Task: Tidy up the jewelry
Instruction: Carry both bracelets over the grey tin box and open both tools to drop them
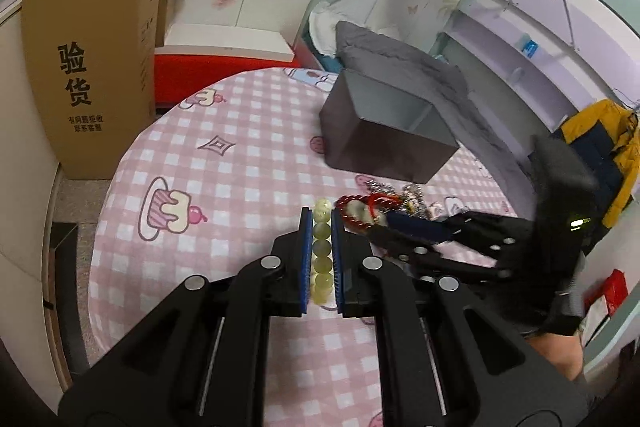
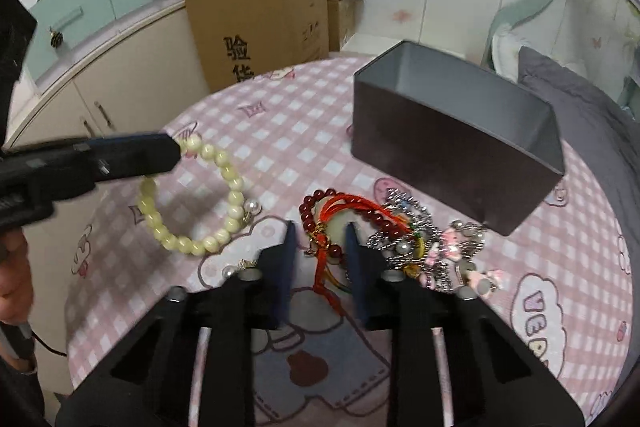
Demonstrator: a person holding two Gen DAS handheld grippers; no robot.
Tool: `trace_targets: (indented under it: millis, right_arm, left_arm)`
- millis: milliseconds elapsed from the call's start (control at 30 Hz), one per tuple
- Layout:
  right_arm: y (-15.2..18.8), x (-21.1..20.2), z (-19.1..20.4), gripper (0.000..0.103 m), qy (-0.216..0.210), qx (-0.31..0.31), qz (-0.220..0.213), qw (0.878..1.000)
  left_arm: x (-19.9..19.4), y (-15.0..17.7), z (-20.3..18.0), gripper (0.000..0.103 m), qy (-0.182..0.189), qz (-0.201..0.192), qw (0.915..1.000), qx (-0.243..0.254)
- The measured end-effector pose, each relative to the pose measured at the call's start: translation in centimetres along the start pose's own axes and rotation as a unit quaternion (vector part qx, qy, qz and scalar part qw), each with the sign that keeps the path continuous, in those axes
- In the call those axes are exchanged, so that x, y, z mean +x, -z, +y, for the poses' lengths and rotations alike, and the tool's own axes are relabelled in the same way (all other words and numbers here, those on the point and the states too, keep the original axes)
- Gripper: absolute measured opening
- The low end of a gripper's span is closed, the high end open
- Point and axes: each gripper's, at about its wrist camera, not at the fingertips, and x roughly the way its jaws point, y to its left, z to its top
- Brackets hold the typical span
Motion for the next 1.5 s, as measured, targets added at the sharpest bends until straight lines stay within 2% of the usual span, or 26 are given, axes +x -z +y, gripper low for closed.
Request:
trace_targets:
  millis: [67,200,500,667,767,967,1033,1267,1500]
  right_arm:
    - [0.1,-0.2,-0.3,0.003,-0.001,0.002,-0.003,1.000]
    - [0.0,-3.1,-1.3,0.003,-0.021,0.027,-0.034,0.999]
    - [-1.7,-9.8,-3.5,0.002,-0.042,0.056,-0.104,0.992]
    - [-3.7,-12.2,-4.3,0.002,-0.040,0.054,-0.136,0.988]
    - [-5.0,-12.9,-5.3,0.002,-0.021,0.050,-0.152,0.987]
    - [-6.8,-11.2,-7.8,0.002,0.011,0.057,-0.165,0.985]
    - [-6.9,-10.0,-8.8,0.002,0.019,0.059,-0.162,0.985]
    - [-5.8,-5.3,-10.9,0.003,0.014,0.081,-0.118,0.990]
    - [-4.7,-3.5,-12.3,0.003,0.000,0.106,-0.095,0.990]
  left_arm:
    - [-0.3,-0.1,-0.3,0.009,0.013,-0.002,0.9999,0.001]
    - [-1.0,-0.7,-1.4,0.009,0.041,-0.008,0.9991,0.008]
    - [-2.1,-3.6,-4.5,0.009,0.071,-0.031,0.9964,0.035]
    - [-1.4,-6.5,-7.0,0.009,0.078,-0.040,0.9943,0.061]
    - [-0.1,-8.2,-8.0,0.009,0.076,-0.039,0.9939,0.070]
    - [3.7,-10.9,-8.8,0.009,0.056,-0.032,0.9952,0.074]
    - [5.0,-11.5,-8.8,0.009,0.061,-0.026,0.9953,0.071]
    - [10.6,-11.8,-8.7,0.009,0.029,0.022,0.9966,0.074]
    - [13.1,-10.9,-8.0,0.010,0.010,0.056,0.9964,0.064]
